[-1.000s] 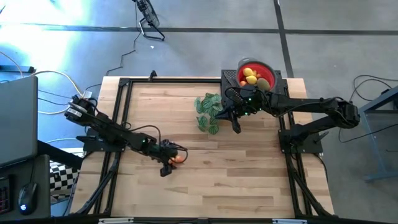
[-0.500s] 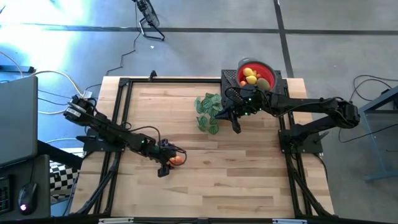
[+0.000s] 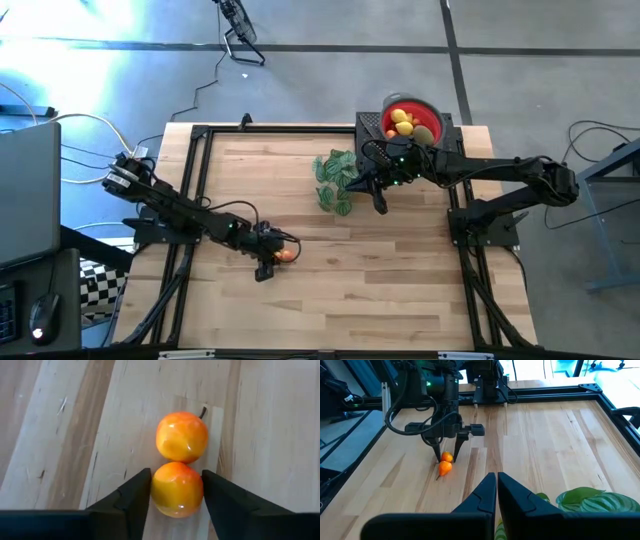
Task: Pick & Place Fruit
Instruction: Put the orange pear into the red colander
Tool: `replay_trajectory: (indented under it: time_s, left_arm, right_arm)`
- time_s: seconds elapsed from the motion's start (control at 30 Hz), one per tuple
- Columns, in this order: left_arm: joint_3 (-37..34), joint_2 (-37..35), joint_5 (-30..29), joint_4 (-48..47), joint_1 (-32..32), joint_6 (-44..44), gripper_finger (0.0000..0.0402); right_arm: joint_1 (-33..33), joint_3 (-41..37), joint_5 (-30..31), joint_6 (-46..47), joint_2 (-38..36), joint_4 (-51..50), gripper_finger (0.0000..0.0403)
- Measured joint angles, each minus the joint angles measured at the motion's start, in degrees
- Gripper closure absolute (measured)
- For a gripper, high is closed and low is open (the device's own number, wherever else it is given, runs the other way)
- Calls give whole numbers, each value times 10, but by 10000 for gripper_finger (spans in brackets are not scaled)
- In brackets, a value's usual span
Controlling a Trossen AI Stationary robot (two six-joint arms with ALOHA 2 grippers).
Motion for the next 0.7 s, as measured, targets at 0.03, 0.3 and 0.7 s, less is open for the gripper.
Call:
replay_trajectory:
  time_s: [0.03,0.3,0.7]
  left_arm:
    - [0,0,0,0,0,-1,234]
    - [44,-7,13,-44,1,27,248]
    - [161,-61,47,-283,97,108,249]
  right_arm:
    - [0,0,0,0,0,0,394]
    - [0,0,-6,0,0,0,394]
    - [0,0,-100,15,-5,1,394]
